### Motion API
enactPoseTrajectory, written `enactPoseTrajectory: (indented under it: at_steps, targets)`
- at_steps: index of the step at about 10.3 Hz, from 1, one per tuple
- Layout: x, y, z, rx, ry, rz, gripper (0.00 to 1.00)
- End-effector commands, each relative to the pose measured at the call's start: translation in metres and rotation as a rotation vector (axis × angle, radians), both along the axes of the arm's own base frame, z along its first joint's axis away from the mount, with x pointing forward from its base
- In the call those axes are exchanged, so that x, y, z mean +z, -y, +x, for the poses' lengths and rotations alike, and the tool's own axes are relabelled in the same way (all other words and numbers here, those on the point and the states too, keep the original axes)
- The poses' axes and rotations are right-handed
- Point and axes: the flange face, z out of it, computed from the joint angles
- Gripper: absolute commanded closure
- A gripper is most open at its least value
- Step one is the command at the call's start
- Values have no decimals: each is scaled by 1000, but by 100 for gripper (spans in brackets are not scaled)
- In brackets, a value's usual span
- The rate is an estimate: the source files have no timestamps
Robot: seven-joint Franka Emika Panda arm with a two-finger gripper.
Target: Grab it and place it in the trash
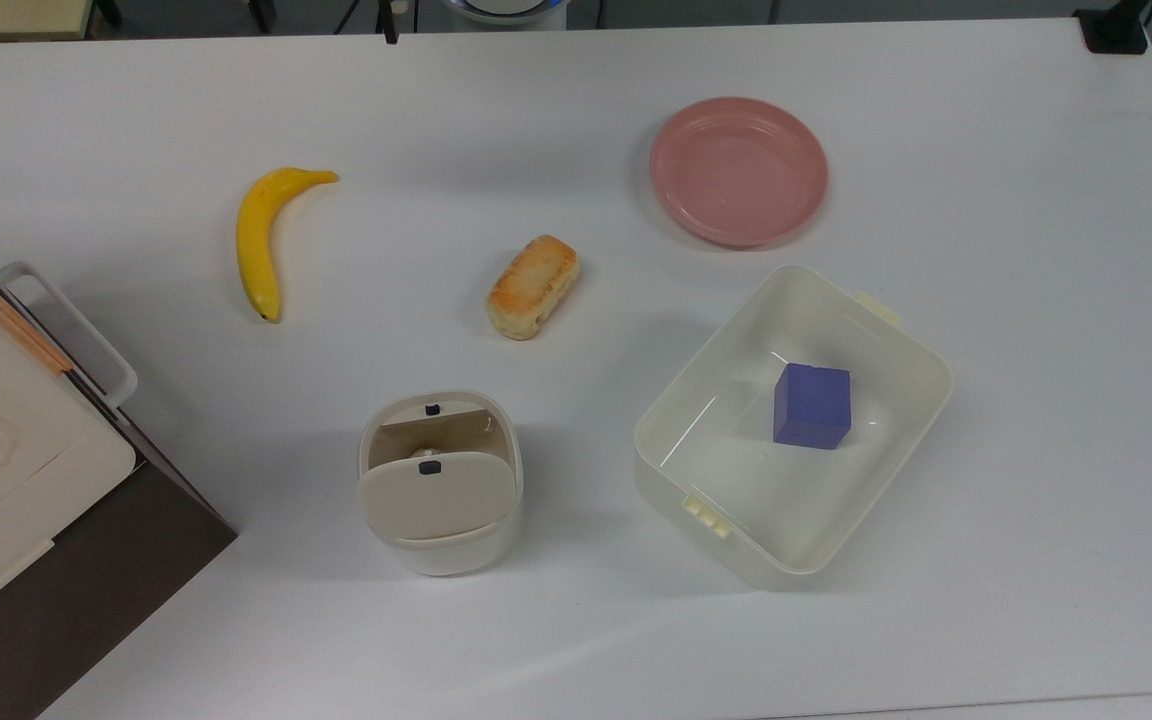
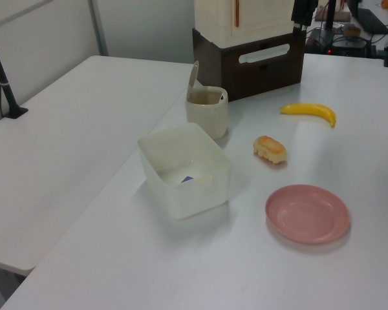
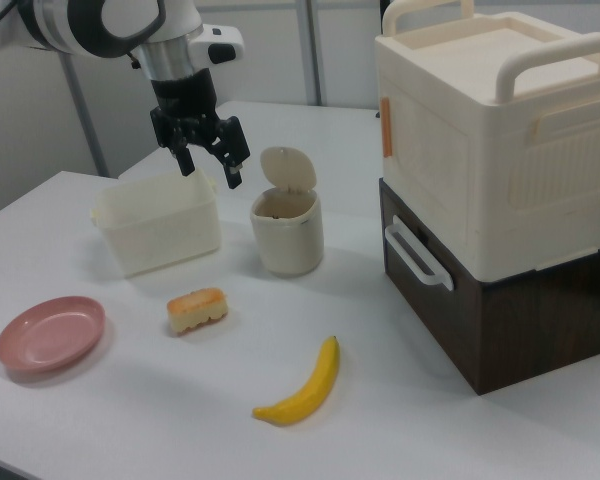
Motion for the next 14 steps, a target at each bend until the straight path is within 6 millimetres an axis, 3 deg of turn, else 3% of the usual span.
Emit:
enactPoseTrajectory:
  at_steps: [1,6,8,14]
  targets:
    - [4,-9,-11,-32,-16,66,0]
    - [10,-9,-13,-51,-18,70,0]
    - [8,-10,-13,-133,-24,79,0]
    - [6,-28,-9,-132,-26,105,0]
